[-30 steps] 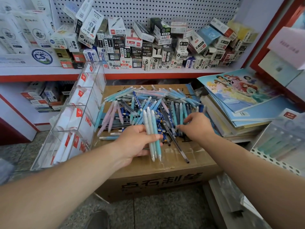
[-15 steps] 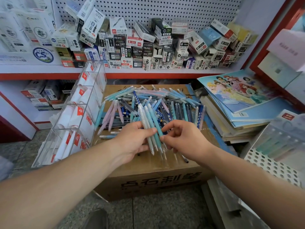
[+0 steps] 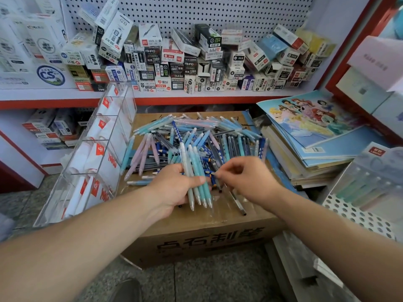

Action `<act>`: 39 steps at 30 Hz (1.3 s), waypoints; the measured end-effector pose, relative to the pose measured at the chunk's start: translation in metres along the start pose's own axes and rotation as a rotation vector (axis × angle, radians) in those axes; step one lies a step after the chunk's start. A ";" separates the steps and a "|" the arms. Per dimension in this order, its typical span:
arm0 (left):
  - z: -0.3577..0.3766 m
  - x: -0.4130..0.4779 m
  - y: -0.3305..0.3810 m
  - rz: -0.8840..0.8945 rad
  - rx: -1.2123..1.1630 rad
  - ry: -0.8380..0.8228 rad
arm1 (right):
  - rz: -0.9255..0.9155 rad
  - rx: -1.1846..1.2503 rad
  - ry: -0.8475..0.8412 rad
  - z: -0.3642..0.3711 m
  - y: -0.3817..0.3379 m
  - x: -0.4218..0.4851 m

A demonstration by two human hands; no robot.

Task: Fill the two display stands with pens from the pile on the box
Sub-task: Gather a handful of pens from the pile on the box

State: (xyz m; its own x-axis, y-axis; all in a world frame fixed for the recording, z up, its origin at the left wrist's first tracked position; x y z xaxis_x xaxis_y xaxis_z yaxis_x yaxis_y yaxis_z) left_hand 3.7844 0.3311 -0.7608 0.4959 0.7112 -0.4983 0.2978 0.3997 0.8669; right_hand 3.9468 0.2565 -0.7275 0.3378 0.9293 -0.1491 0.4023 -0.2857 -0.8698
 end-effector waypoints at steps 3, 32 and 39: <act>0.003 0.000 0.001 -0.002 0.021 -0.037 | 0.043 -0.237 0.280 -0.041 0.019 0.027; -0.004 -0.007 0.002 0.039 0.127 -0.054 | 0.317 -0.266 0.286 -0.041 0.035 0.060; -0.003 -0.009 0.003 0.022 0.114 -0.048 | 0.529 0.123 0.228 -0.050 0.033 0.041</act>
State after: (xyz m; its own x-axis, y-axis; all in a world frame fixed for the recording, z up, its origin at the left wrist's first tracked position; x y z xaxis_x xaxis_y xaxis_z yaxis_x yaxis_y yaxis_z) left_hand 3.7783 0.3272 -0.7536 0.5409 0.6897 -0.4814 0.3761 0.3136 0.8719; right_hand 4.0166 0.2729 -0.7391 0.6455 0.5906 -0.4843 0.0325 -0.6548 -0.7551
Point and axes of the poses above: each hand's wrist, its own x-axis towards the middle knuckle, its own z-axis out of the palm, y = z × x, the point moved 5 cm from there along x, towards the middle knuckle, and after that the axes turned 7 degrees about x, right-handed, at the moved point
